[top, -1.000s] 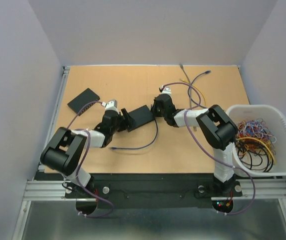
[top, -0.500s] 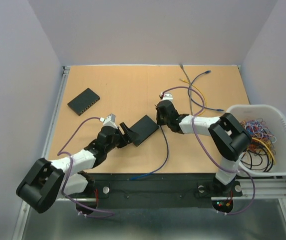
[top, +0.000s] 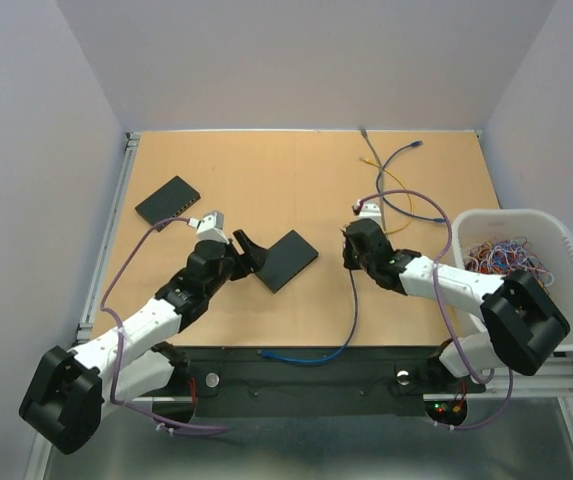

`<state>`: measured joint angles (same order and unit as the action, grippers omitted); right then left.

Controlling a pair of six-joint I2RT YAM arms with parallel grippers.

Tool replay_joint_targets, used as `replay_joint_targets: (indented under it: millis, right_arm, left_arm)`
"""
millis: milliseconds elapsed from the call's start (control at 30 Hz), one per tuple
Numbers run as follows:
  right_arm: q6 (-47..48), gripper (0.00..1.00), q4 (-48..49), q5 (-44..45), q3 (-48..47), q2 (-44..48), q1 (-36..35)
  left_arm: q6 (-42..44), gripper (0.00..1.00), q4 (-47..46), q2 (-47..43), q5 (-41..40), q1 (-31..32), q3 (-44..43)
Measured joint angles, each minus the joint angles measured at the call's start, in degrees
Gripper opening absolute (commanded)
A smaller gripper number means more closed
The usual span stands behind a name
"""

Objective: Insert the plug into the switch port

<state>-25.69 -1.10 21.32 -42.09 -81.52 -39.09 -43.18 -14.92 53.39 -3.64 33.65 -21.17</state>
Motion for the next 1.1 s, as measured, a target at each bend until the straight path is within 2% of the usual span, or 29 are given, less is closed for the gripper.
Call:
replay_joint_targets:
  millis: [133,367,467,633,867,1100]
  right_arm:
    - [-2.34,0.0,-0.79,-2.62,3.96,1.49,-2.1]
    - [-5.05,0.0,0.57,-4.76,4.42,-1.16,-14.05]
    - [-5.64,0.01,1.95,-5.11,4.37,-4.0,-15.13]
    - [-5.86,0.0,4.52,-4.98,2.51,-7.76,-16.04]
    - [-5.66,0.01,7.39,-3.5,-2.89,-14.12,-20.68]
    - [-5.73,0.0,8.39,-2.38,-4.11,-15.65,-22.99]
  left_arm:
    - [5.4,0.8,-0.7,5.07,-0.94,-0.85,-4.94]
    - [9.94,0.79,-5.77,15.72,3.21,-7.69,-7.82]
    - [10.05,0.79,-8.66,20.33,5.62,-10.1,-7.72]
    - [10.12,0.78,-13.84,25.2,8.98,-10.25,-6.32]
    - [10.08,0.78,-17.7,26.95,12.24,-10.25,-2.4]
    - [9.42,0.78,-20.87,25.53,14.53,-10.25,1.38]
